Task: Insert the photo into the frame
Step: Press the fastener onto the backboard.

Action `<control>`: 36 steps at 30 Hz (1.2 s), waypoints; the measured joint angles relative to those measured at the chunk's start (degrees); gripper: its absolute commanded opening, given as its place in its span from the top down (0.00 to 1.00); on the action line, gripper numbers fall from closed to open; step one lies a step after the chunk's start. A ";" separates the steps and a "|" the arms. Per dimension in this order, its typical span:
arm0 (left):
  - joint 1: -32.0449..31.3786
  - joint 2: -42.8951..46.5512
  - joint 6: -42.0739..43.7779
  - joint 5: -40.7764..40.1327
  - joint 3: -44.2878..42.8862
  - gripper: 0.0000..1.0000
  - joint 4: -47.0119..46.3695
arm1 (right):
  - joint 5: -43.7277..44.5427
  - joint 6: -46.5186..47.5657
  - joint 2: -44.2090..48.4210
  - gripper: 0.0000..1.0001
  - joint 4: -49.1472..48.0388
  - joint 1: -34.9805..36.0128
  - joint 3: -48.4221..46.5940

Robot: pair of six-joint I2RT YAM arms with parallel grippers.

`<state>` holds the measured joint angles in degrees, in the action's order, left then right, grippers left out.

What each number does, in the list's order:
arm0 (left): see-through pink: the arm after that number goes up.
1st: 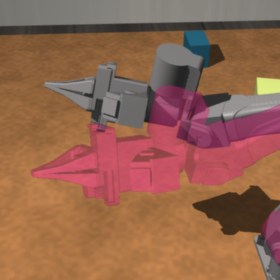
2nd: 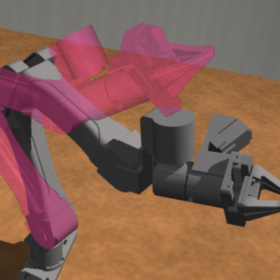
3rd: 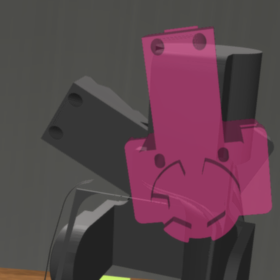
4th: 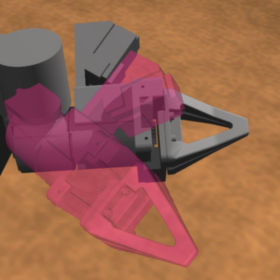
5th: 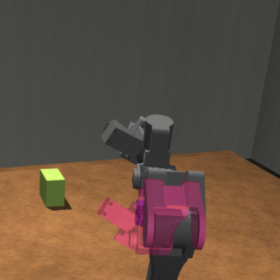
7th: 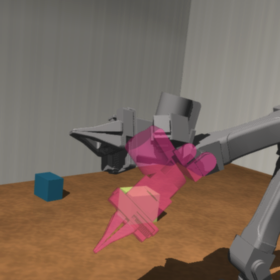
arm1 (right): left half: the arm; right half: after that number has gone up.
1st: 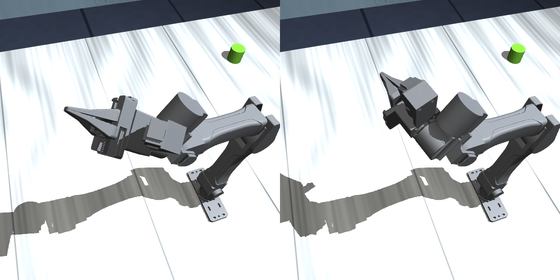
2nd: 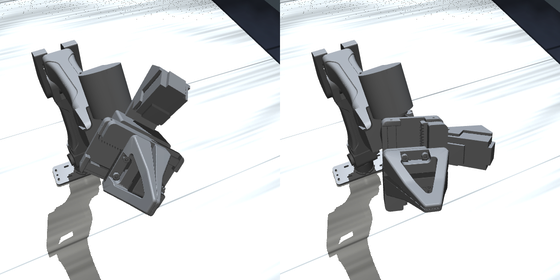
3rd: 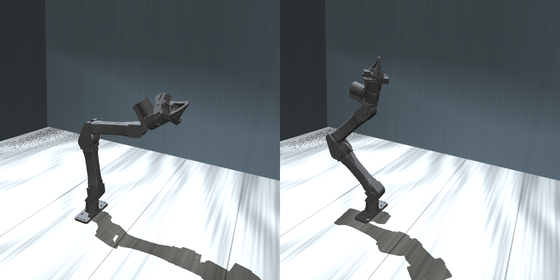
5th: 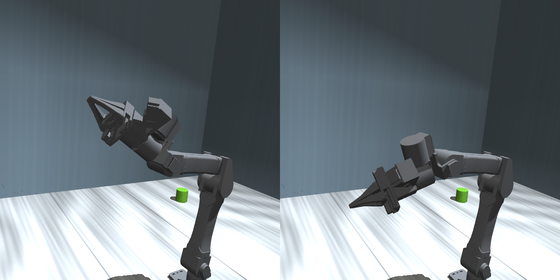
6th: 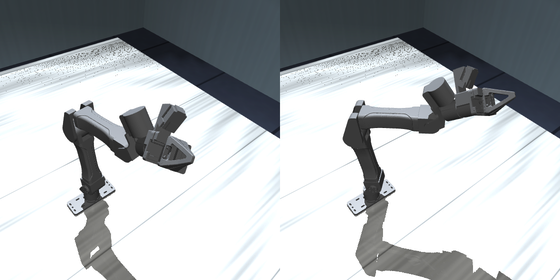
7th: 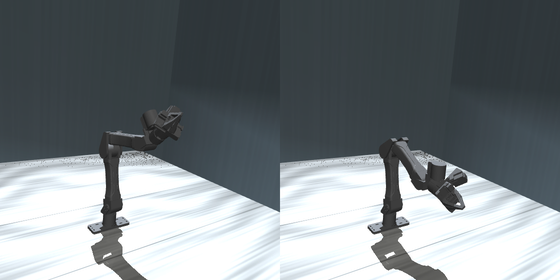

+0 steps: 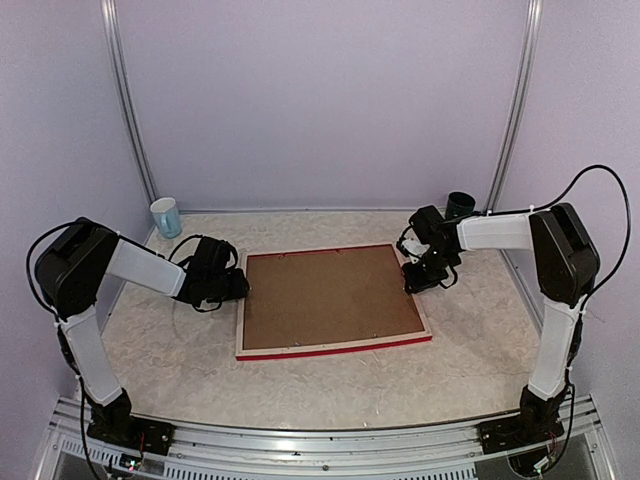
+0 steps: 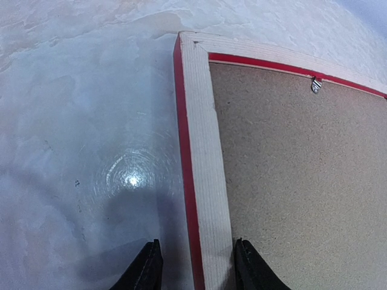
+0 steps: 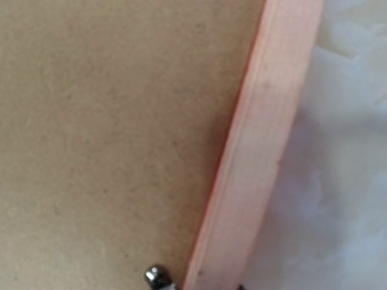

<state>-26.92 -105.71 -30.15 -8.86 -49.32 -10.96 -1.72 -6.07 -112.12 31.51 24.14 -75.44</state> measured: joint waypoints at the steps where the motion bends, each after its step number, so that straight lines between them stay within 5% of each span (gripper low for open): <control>1: 0.00 0.00 0.00 0.00 0.00 0.60 0.00 | 0.26 -0.74 0.00 0.88 0.00 0.09 0.00; 17: 0.00 0.00 0.02 0.79 0.00 0.59 -0.09 | 4.59 -14.84 3.41 0.84 -8.50 0.98 6.58; 26: 0.00 0.00 0.04 0.44 0.00 0.48 -0.17 | 6.88 -16.57 6.16 0.39 -9.94 0.79 9.55; 32: 0.28 0.35 -0.04 -0.72 0.26 0.37 -0.20 | 7.02 -16.55 12.48 0.23 -10.23 0.04 10.82; 36: 0.59 1.46 -0.24 -1.25 1.49 0.26 -0.39 | 6.14 -16.55 16.35 0.03 -11.54 0.04 11.91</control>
<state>-26.33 -104.25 -30.39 -10.11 -47.83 -11.35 4.43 -22.61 -95.77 19.97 24.18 -63.53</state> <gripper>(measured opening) 0.672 0.837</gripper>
